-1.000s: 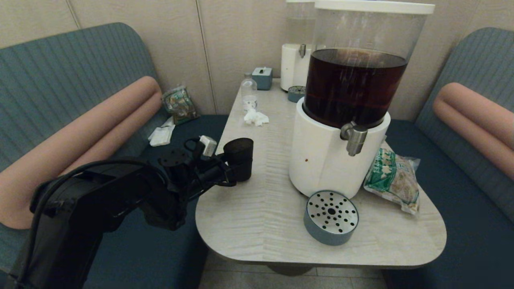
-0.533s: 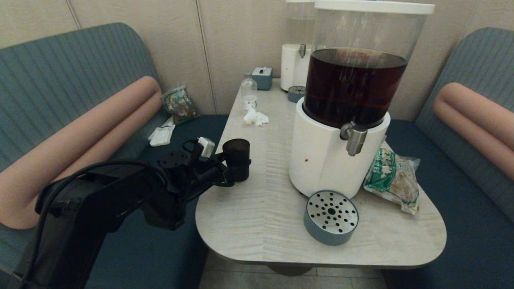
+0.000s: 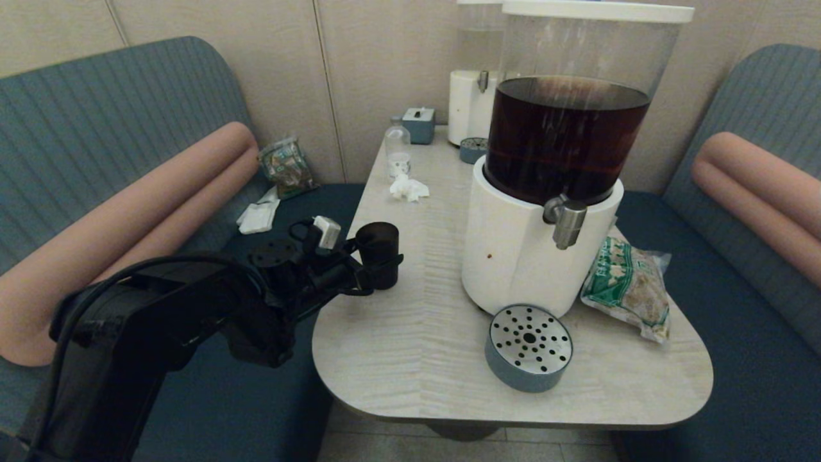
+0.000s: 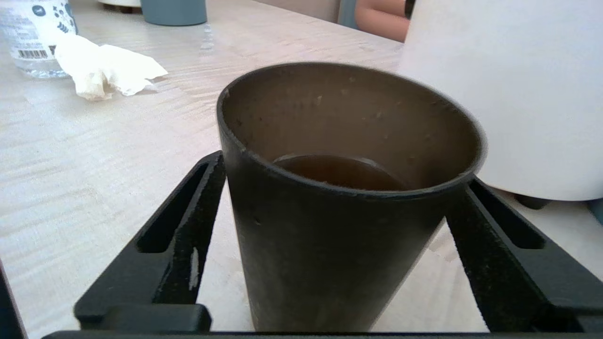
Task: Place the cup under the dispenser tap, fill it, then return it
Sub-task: Place the cup next to the water dispenser
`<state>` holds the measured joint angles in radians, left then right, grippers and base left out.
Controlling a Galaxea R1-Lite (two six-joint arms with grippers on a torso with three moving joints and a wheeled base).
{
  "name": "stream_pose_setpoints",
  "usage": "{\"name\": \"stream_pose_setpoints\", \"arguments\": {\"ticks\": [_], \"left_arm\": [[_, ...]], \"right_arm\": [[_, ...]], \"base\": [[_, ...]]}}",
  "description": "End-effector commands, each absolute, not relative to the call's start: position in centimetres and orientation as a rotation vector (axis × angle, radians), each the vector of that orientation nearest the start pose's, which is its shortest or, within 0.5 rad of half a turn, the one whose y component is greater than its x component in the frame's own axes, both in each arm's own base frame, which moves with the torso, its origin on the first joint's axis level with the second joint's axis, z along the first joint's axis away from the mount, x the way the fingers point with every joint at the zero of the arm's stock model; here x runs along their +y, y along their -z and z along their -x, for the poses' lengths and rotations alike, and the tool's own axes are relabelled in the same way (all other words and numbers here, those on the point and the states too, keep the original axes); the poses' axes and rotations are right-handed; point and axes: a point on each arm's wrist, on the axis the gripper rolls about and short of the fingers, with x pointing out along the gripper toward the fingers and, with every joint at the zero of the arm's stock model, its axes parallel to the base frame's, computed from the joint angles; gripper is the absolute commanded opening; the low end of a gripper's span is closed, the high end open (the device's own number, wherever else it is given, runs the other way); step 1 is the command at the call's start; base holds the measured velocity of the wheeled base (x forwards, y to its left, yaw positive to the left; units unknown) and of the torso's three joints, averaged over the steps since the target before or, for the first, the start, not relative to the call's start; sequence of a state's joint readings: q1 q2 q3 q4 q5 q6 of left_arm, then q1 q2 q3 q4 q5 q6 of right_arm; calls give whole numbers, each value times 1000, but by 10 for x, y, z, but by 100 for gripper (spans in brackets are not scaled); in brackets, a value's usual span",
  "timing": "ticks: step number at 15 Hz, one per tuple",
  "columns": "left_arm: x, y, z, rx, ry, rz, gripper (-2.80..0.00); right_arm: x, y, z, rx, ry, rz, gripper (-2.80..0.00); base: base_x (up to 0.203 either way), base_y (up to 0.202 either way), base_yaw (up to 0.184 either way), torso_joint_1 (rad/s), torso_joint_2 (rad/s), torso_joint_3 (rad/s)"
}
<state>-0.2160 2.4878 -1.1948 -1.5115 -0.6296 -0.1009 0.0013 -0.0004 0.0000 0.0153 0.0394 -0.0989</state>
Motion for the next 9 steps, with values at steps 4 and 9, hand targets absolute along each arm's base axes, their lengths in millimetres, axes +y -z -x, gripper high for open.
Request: {"name": "stream_pose_setpoints", "arguments": {"ticks": [4, 9], "left_arm": [[-107, -64, -433, -182, 854, 48, 0], [-98, -74, -426, -181, 837, 47, 0]], "right_arm": [[1, -74, 23, 12, -42, 99, -280], [1, -74, 23, 12, -42, 99, -280]], "base": [[0, 0, 0, 0, 0, 0], [0, 0, 0, 0, 0, 0]]}}
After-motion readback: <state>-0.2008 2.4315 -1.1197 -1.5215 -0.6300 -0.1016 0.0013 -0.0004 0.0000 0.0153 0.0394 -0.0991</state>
